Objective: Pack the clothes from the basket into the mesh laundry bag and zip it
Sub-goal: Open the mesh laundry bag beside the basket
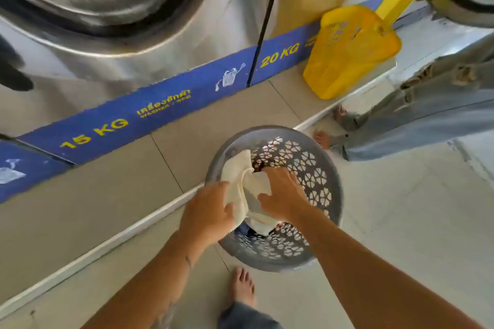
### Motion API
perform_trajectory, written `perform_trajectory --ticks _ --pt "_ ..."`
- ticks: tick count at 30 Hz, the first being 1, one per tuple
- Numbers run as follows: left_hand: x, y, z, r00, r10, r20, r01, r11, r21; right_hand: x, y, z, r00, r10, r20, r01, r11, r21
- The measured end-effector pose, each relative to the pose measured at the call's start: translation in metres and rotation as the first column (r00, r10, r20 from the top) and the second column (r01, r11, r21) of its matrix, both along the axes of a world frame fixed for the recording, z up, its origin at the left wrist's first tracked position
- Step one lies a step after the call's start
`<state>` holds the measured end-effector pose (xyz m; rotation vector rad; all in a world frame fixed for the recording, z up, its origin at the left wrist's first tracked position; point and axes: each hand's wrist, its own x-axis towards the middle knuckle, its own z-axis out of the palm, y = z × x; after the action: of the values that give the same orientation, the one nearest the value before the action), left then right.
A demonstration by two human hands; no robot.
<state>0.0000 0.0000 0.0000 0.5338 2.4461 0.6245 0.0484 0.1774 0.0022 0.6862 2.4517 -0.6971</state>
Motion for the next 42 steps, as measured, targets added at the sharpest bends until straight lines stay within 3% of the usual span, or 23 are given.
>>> perform_trajectory --ticks 3,9,13,16,23,30,36,42 --pt "-0.003 0.017 -0.068 0.986 -0.114 -0.124 0.119 0.992 0.035 0.007 0.008 -0.065 1.000 -0.019 -0.013 0.020 0.998 0.066" --pt "-0.005 0.044 -0.148 0.950 -0.185 -0.251 0.183 0.983 -0.031 0.017 0.020 -0.162 0.977 -0.114 -0.177 0.113 0.993 -0.016" --pt "-0.014 0.046 -0.161 0.922 -0.173 -0.346 0.232 0.963 0.135 0.010 0.025 -0.198 0.928 -0.160 -0.337 0.176 0.984 0.019" --pt "-0.020 0.040 -0.162 0.904 -0.133 -0.406 0.271 0.913 0.304 0.004 0.028 -0.207 0.835 -0.225 -0.502 0.263 0.965 0.006" --pt "0.017 -0.001 -0.110 0.892 0.116 -0.436 0.210 0.748 0.629 0.023 0.010 -0.126 0.564 -0.141 -0.813 0.202 0.979 -0.029" --pt "0.075 -0.057 0.000 0.680 0.399 -0.615 0.265 0.649 0.713 0.058 -0.040 -0.007 0.290 -0.082 -0.953 -0.022 0.995 -0.093" --pt "0.128 -0.133 0.062 0.480 0.460 -0.747 0.272 0.731 0.626 0.081 -0.099 0.060 0.196 -0.131 -0.972 -0.270 0.946 -0.182" --pt "0.169 -0.213 0.075 0.311 0.575 -0.757 0.185 0.745 0.641 0.088 -0.166 0.070 0.215 -0.271 -0.938 -0.435 0.834 -0.340"
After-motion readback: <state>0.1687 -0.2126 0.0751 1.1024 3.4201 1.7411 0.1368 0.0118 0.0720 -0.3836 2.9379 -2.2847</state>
